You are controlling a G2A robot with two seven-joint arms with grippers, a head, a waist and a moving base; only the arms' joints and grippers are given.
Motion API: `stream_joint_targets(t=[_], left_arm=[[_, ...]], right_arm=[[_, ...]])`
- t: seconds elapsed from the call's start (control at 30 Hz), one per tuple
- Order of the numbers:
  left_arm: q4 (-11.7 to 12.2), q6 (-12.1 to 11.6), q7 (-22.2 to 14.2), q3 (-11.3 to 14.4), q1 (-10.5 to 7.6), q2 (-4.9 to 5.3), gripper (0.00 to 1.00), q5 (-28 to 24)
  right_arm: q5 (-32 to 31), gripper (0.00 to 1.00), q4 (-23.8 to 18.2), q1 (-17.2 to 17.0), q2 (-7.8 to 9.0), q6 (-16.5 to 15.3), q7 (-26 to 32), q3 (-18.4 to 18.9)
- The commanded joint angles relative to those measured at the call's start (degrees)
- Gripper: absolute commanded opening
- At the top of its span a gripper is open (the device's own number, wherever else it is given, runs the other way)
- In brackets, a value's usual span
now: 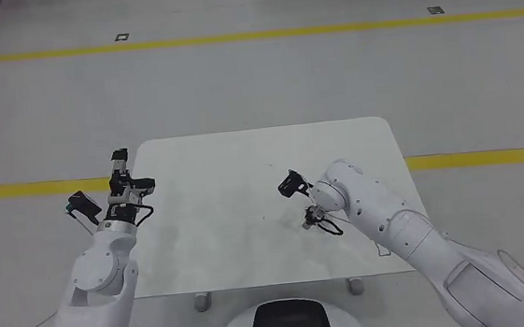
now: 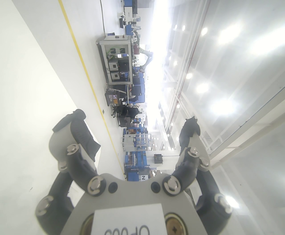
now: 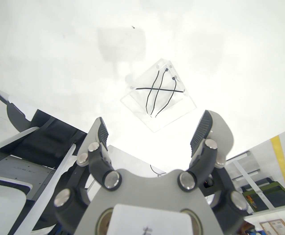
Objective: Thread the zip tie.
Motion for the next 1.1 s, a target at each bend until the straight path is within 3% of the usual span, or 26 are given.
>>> stream_joint_targets(t=[0.0,0.2,0.6,0.87,1.07], left_arm=[[0.0,0.0,0.0,0.0,0.0,0.0,1.0,0.0],[0.0,0.0,0.0,0.0,0.0,0.0,1.0,0.0],[0.0,0.0,0.0,0.0,0.0,0.0,1.0,0.0],[0.0,0.0,0.0,0.0,0.0,0.0,1.0,0.0],[0.0,0.0,0.0,0.0,0.0,0.0,1.0,0.0]], right_arm=[[0.32,1.0,0.38,0.06,0.06,-0.69,-0.03,0.37],[1.49,1.0,1.76,0.2,-0.06,-3.25,-0.57,0.58],[1.47,1.0,2.01,0.32,-0.1,-3.41,-0.65,0.61],[1.73,1.0,1.86,-0.07,-0.24,-7.26,-0.71,-0.28],[1.9,1.0,2.08,0.08,-0.31,-7.49,-0.46,-0.38]])
